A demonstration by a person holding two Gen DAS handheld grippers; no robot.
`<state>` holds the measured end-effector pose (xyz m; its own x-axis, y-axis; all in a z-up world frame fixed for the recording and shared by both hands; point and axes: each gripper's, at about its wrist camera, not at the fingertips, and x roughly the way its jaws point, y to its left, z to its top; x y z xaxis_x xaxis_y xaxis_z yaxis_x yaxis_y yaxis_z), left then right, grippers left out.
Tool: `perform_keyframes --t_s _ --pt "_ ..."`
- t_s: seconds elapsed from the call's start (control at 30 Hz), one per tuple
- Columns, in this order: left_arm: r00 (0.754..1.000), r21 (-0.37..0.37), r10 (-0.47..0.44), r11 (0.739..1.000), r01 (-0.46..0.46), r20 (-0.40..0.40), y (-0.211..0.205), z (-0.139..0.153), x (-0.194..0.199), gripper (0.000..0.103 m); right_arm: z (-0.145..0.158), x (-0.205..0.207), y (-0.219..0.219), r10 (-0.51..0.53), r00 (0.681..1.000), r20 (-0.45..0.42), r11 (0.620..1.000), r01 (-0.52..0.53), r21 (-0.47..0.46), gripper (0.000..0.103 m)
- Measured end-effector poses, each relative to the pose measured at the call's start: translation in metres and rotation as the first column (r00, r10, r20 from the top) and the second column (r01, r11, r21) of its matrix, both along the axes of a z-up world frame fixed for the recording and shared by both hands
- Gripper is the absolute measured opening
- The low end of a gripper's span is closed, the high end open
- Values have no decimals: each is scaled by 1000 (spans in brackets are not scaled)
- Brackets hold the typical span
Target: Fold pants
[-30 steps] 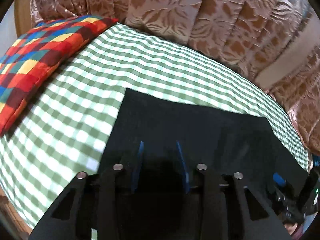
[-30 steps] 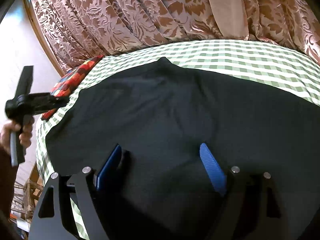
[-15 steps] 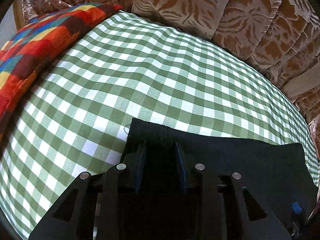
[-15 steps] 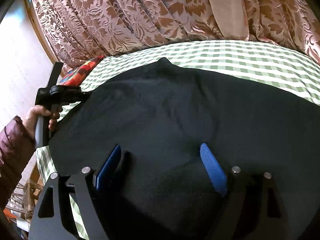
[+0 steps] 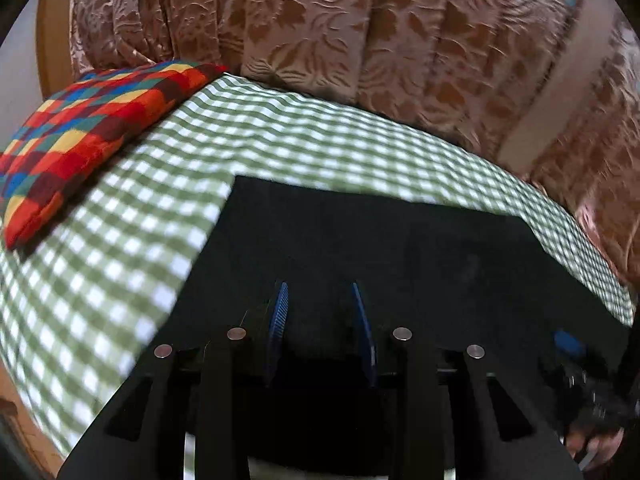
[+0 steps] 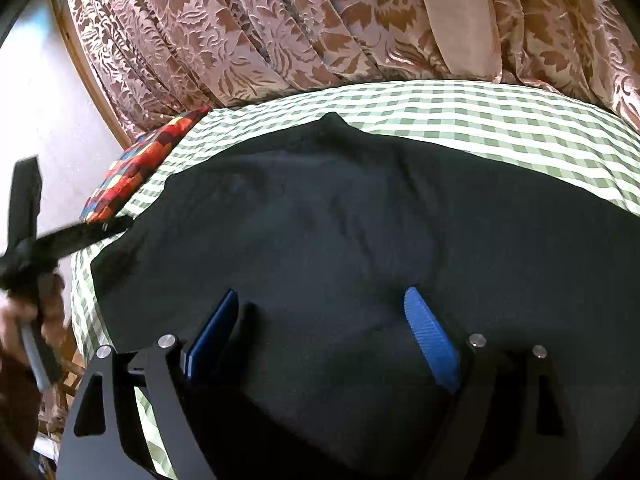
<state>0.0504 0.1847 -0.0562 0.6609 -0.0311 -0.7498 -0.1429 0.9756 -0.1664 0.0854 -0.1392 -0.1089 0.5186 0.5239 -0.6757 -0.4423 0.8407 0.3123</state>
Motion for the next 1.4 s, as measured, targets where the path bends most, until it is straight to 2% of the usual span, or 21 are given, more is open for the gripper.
perform_keyframes --t_s 0.07,0.13,0.17,0.2,0.23,0.4,0.5,0.57,0.63,0.77,0.87,0.9,0.93,1.0,1.1,1.17,1.2,1.23,1.3,1.37,1.4 --pt "1000 -8 -8 1000 8 -26 -8 -8 -10 32 6 0 -5 -1 1000 -27 1000 1 12 85" --pt "999 9 11 1000 -11 -45 -9 -17 -15 32 15 -2 -25 -19 997 -77 996 26 85 82" --pt "998 15 25 1000 -24 -55 -8 -23 -18 32 18 -4 -35 -32 996 -85 994 41 103 76" --pt "998 12 26 1000 -26 -56 -7 -26 -18 32 21 -6 -44 -44 995 -87 993 54 109 58" --pt "998 7 27 1000 -27 -54 -6 -28 -20 32 25 -11 -59 -69 994 -86 991 79 111 49" --pt "997 -2 52 999 -53 -57 -6 -30 -20 32 28 -43 -123 -175 982 -65 980 180 87 45" --pt "997 20 69 997 -69 -35 -13 -20 -24 32 17 -63 -163 -269 959 -87 960 274 60 45" --pt "999 1 37 999 -37 1 -25 -12 -29 32 6 -74 -183 -294 949 -113 951 302 59 38" --pt "1000 -17 -16 1000 16 24 -44 -6 -33 32 0 -82 -193 -297 950 -100 951 303 56 27" --pt "988 -30 -149 988 150 45 -90 0 -37 32 -6 -81 -208 -299 944 -141 935 319 151 25" --pt "970 8 -242 970 241 13 -129 -6 -38 32 0 -82 -212 -291 945 -148 934 315 171 25" --pt "966 6 -259 966 259 -1 -136 -10 -38 32 3 -84 -219 -298 942 -153 927 323 189 27" --pt "964 7 -266 964 266 -13 -142 -14 -38 32 7 -88 -230 -324 934 -152 913 351 209 36" --pt "966 43 -258 965 258 -23 -148 -20 -38 32 14 -98 -258 -392 907 -154 874 420 244 47" --pt "968 23 -248 968 248 -28 -145 -24 -38 33 18 -118 -318 -534 825 -184 771 565 293 47" --pt "969 11 -243 970 244 -33 -143 -25 -38 33 14 -135 -366 -650 722 -237 645 689 330 46" --pt "970 12 -241 970 242 -34 -144 -25 -37 34 9 -146 -394 -701 652 -288 546 751 372 46" --pt "970 16 -240 970 241 -36 -146 -25 -36 37 5 -153 -410 -727 609 -318 486 783 388 46" --pt "970 29 -241 970 243 -35 -150 -25 -37 40 -5 -169 -443 -783 493 -379 352 854 383 46" --pt "970 45 -243 969 244 -32 -152 -25 -38 41 -12 -178 -460 -787 451 -421 284 870 402 46" --pt "970 46 -242 969 244 -31 -152 -25 -38 41 -17 -181 -468 -776 442 -449 246 869 429 45"
